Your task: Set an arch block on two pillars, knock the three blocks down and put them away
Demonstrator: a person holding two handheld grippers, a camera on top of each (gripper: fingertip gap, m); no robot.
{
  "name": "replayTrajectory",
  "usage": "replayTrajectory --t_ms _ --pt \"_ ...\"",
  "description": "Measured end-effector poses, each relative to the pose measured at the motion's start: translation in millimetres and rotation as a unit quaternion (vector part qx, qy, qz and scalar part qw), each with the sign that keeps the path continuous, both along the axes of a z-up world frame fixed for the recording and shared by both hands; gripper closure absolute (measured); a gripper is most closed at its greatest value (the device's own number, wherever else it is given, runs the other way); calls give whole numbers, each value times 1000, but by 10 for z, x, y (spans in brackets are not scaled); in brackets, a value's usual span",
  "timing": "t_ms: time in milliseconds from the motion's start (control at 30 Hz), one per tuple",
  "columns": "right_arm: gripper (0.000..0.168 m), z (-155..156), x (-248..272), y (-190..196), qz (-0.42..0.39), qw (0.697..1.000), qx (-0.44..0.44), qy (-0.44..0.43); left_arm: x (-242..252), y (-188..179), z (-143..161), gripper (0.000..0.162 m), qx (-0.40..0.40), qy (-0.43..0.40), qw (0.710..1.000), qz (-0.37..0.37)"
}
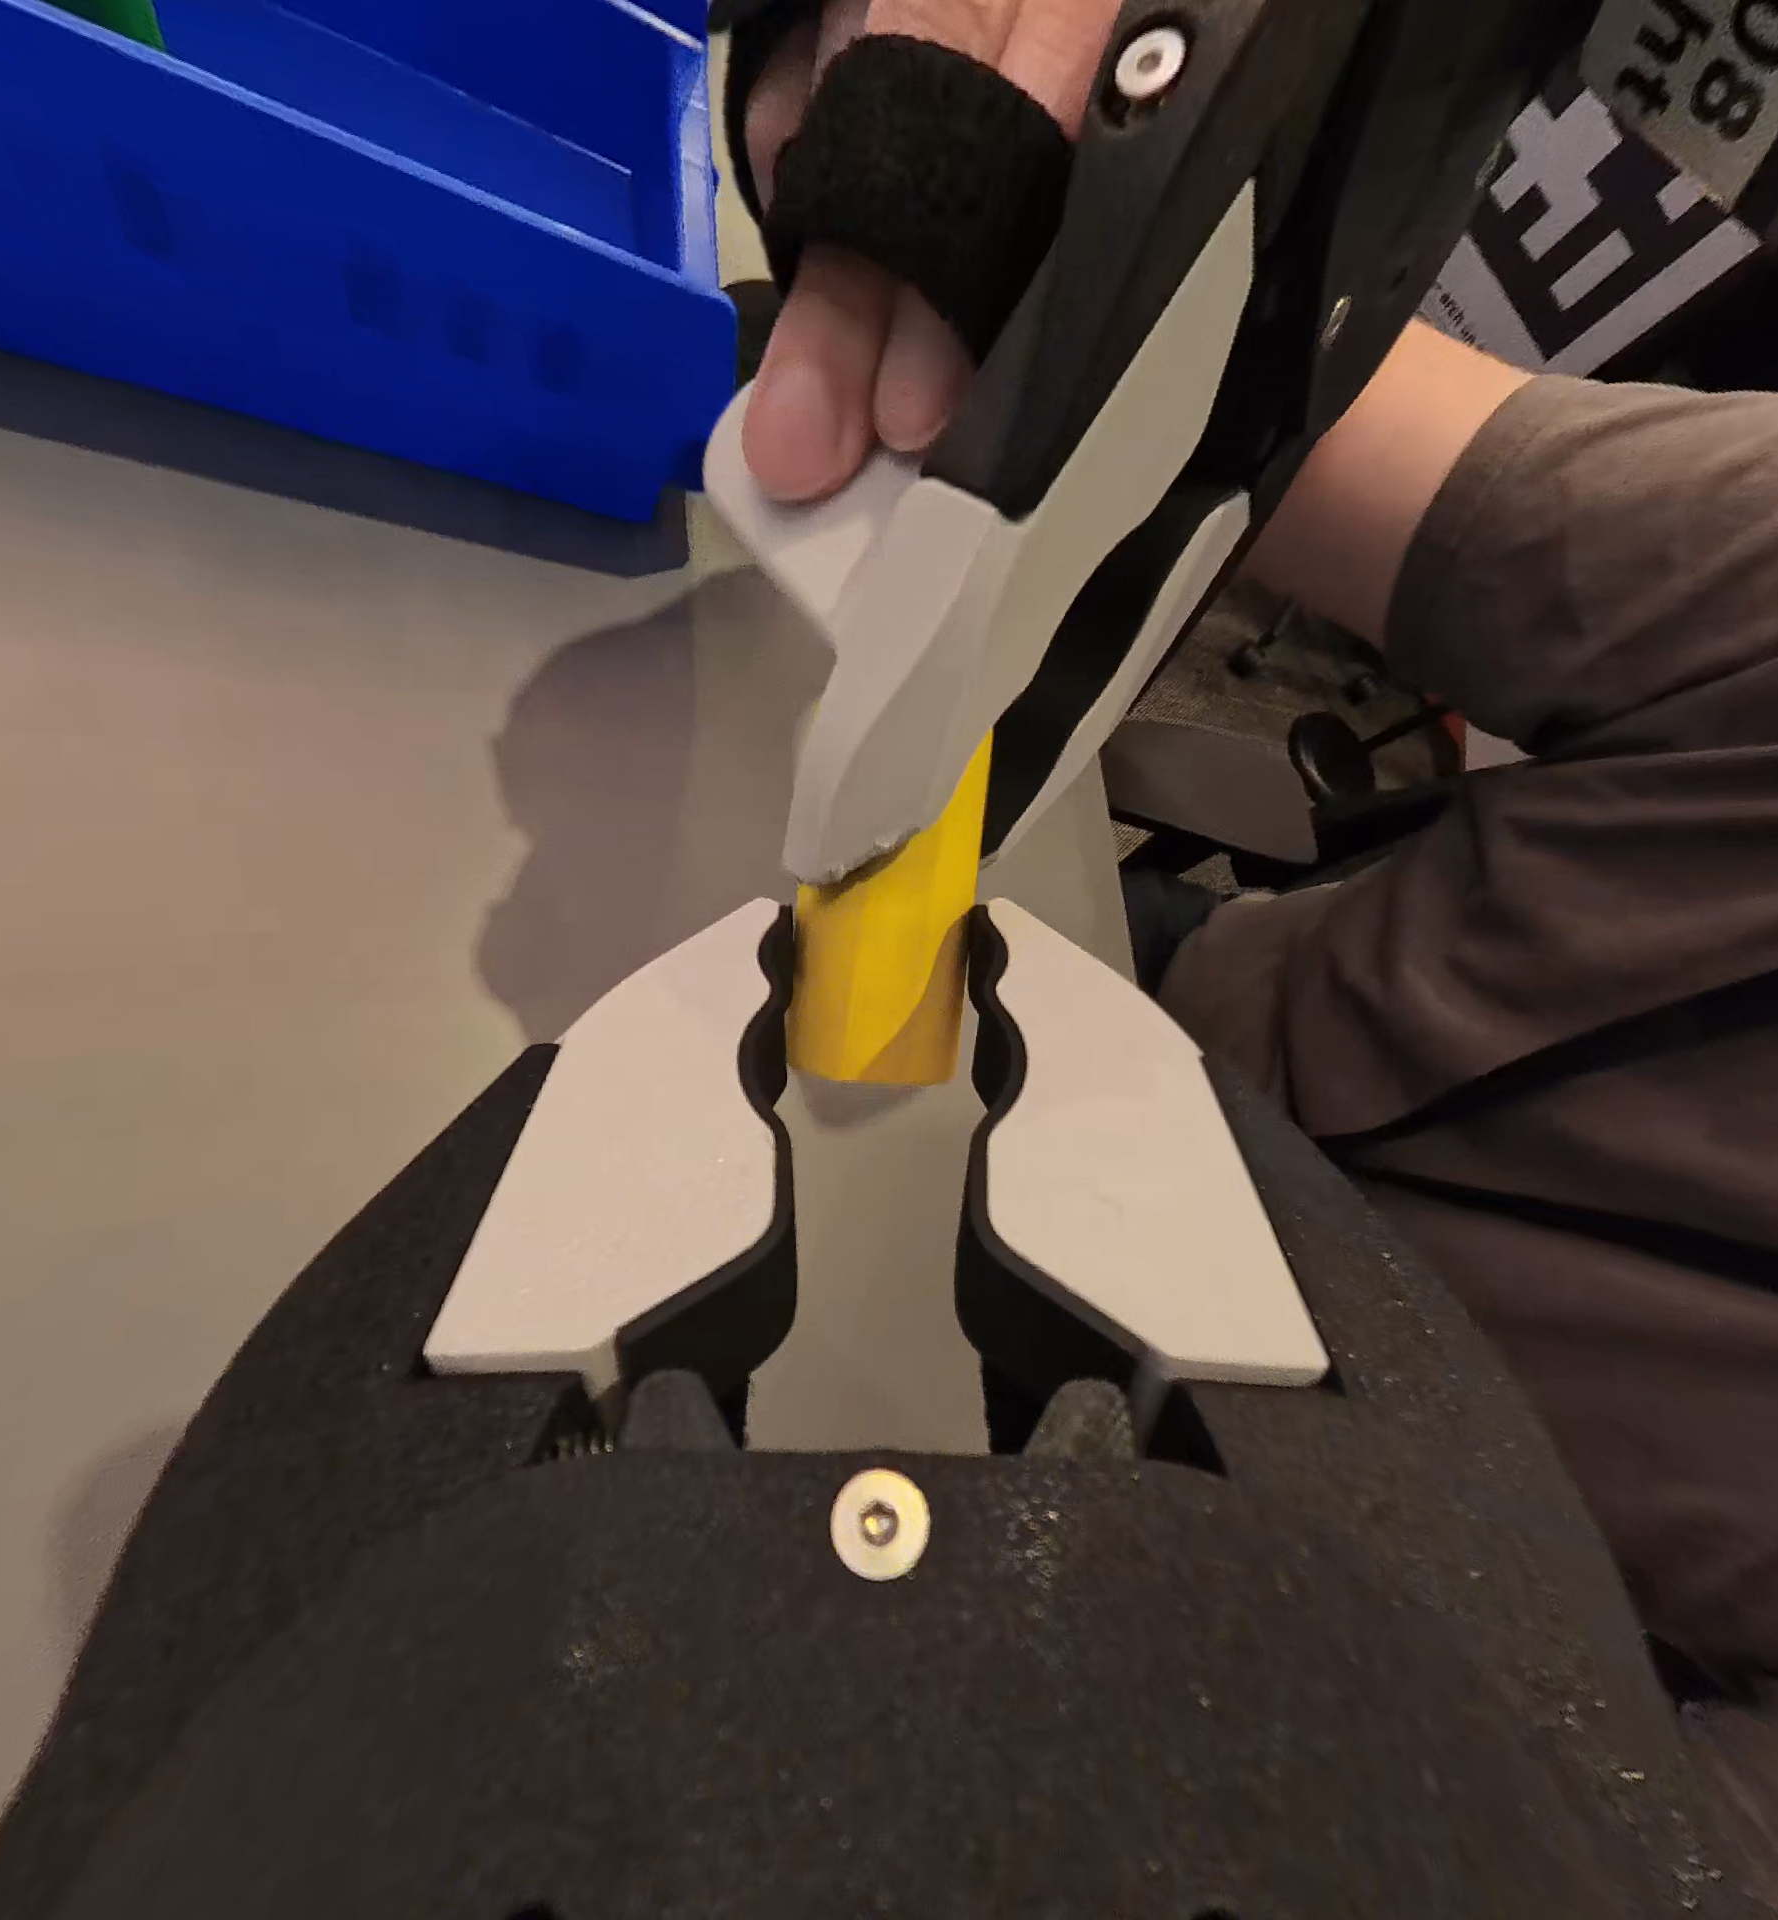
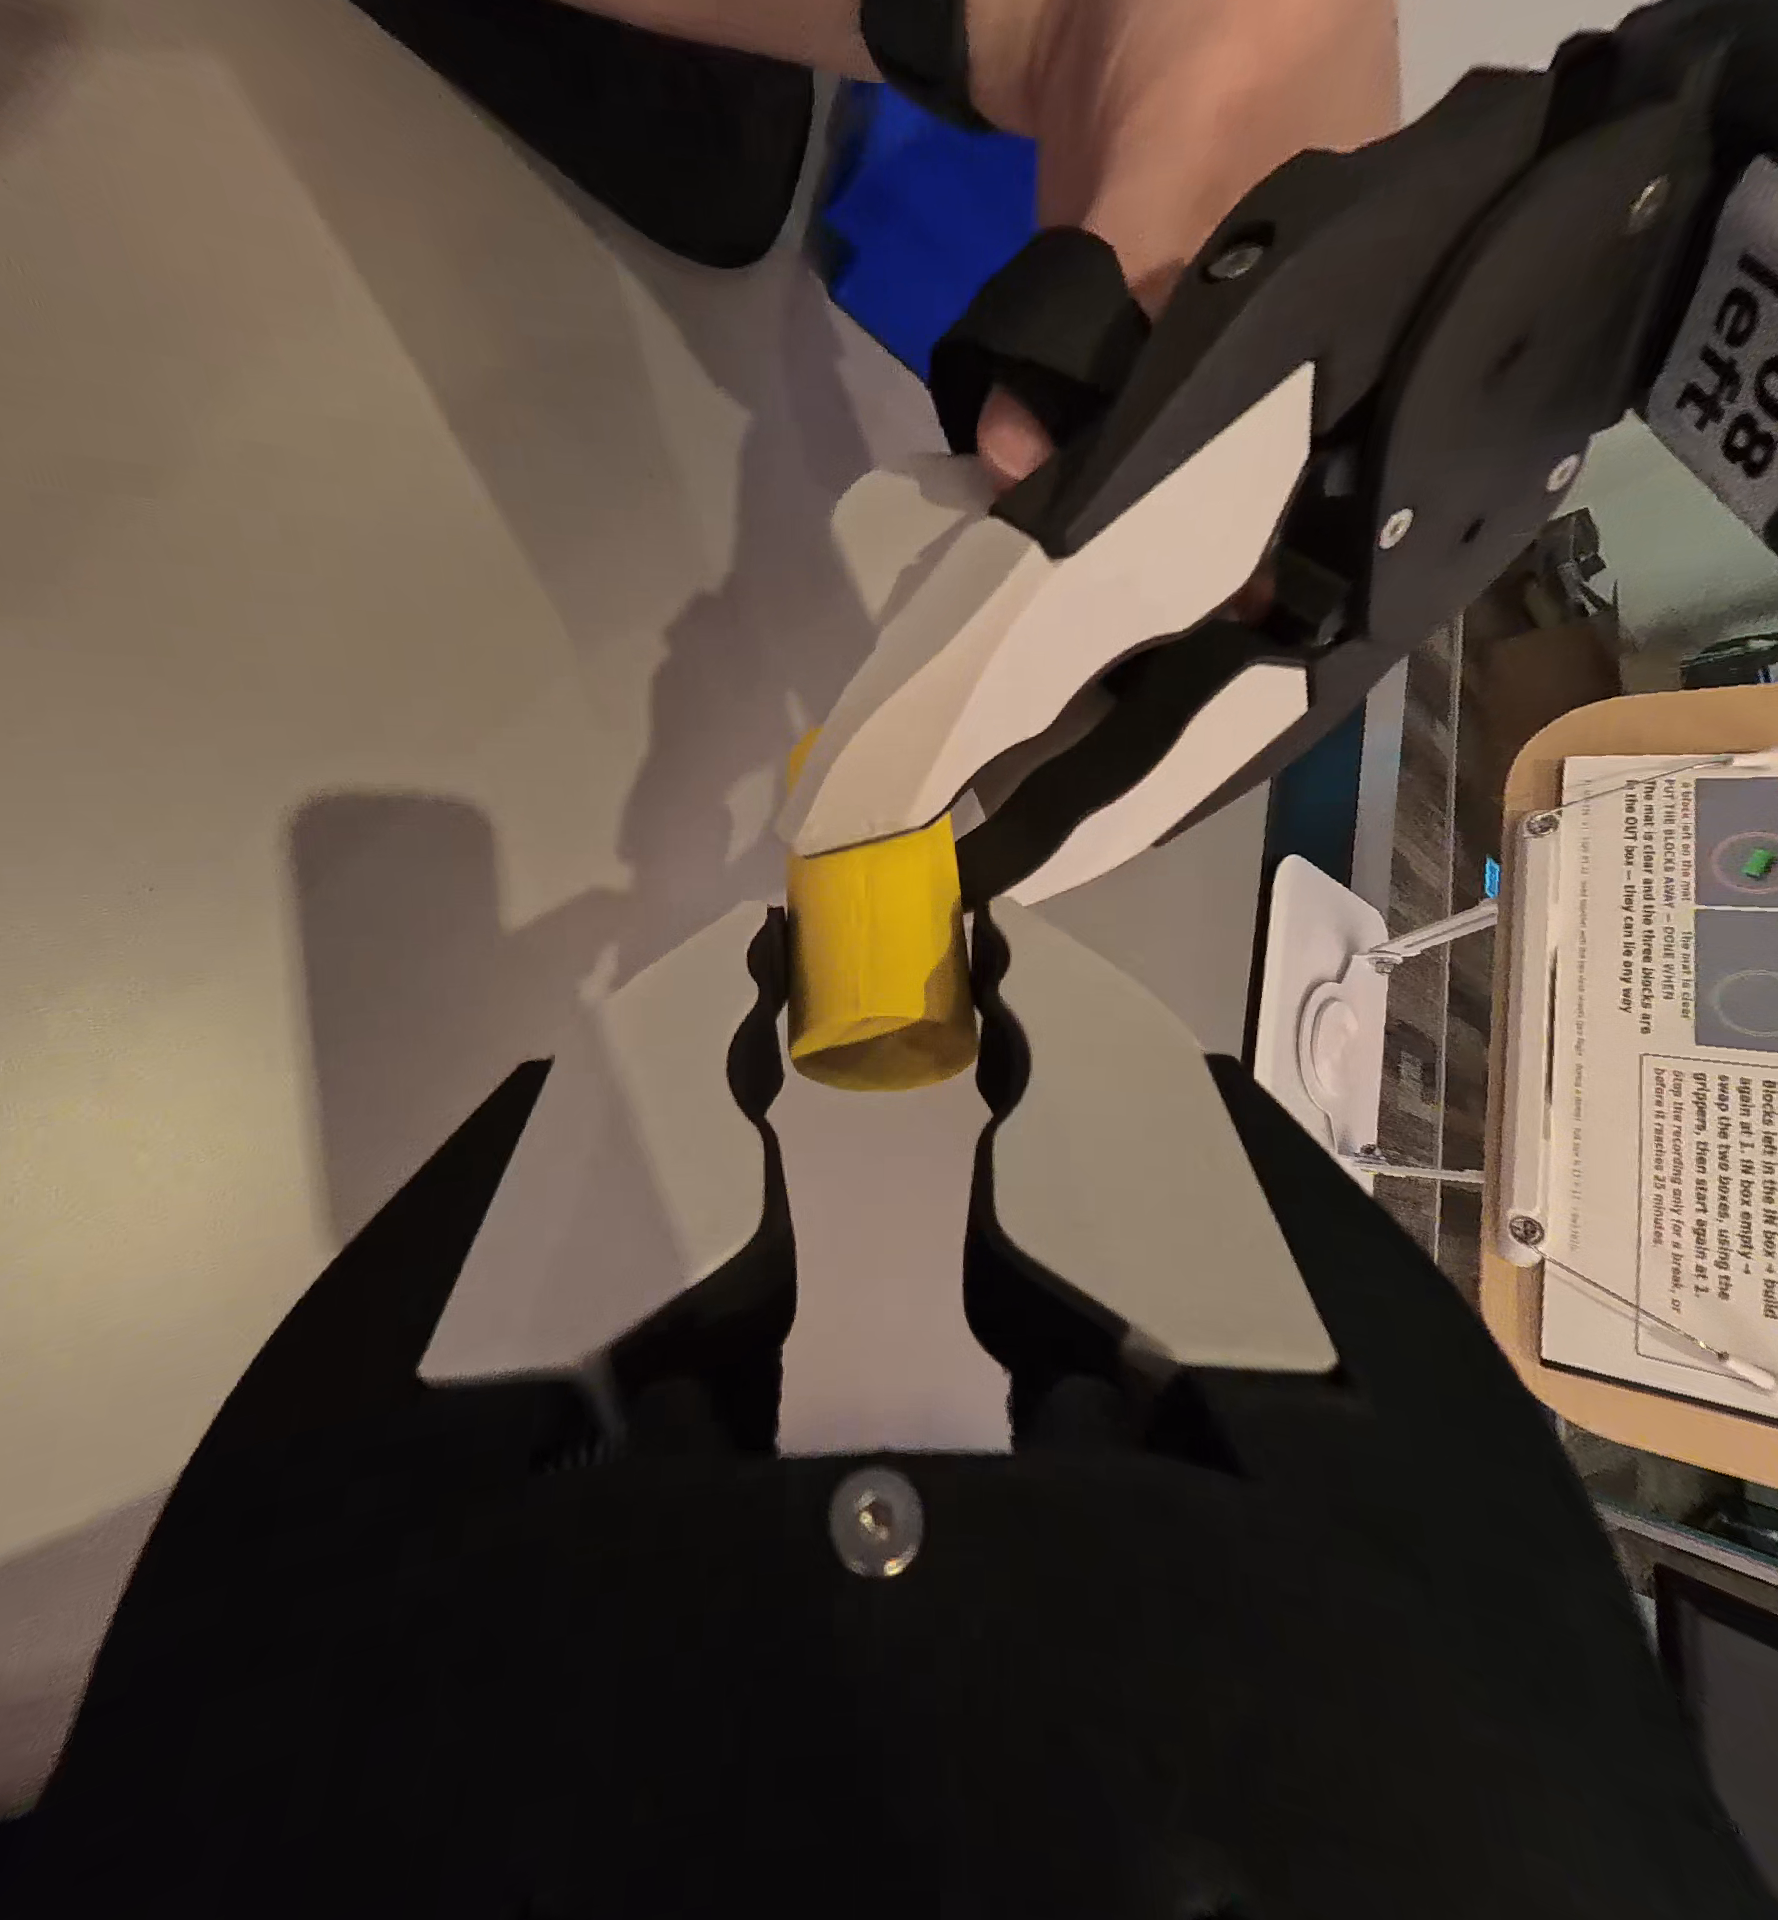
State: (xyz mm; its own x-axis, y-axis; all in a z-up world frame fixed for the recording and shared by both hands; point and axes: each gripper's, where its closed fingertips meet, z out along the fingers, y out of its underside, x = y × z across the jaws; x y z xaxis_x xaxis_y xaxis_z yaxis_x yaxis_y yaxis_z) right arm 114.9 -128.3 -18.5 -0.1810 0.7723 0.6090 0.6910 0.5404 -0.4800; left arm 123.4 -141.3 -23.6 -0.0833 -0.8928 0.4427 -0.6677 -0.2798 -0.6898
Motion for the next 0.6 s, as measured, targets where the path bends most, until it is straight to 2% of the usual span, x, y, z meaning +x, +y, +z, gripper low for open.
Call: replayTrajectory --t_ms 33,100,167,233,300,367,433,533,600 --pt "133 26 43 28 -10 1000 2 1 -29 27 27 127 -4 4 1000 5" --pt "133 137 291 249 -63 998 18 3 -198 212 55 110 16 33 998 47" --pt "133 320 770 644 -164 986 33 23 -473 454 129 114 65 47 991 106" --pt "133 380 1444 1051 -298 954 13 35 -885 892 110 116 146 110 958 222" --pt "133 200 2138 1291 -433 900 -41 13 -1382 1270 26 114 221 207 896 325" --pt "133 -108 2577 1297 -506 857 -96 -28 -1672 1443 -89 115 250 282 851 367" --pt "133 -374 2778 1260 -542 830 -124 -50 -1814 1537 -272 118 249 343 821 382" --pt "132 -680 2880 1199 -577 798 -164 -56 -1967 1603 -638 117 199 427 778 415" --pt "132 -815 2914 1190 -593 783 -183 -48 -2026 1788 -810 117 210 448 749 441"
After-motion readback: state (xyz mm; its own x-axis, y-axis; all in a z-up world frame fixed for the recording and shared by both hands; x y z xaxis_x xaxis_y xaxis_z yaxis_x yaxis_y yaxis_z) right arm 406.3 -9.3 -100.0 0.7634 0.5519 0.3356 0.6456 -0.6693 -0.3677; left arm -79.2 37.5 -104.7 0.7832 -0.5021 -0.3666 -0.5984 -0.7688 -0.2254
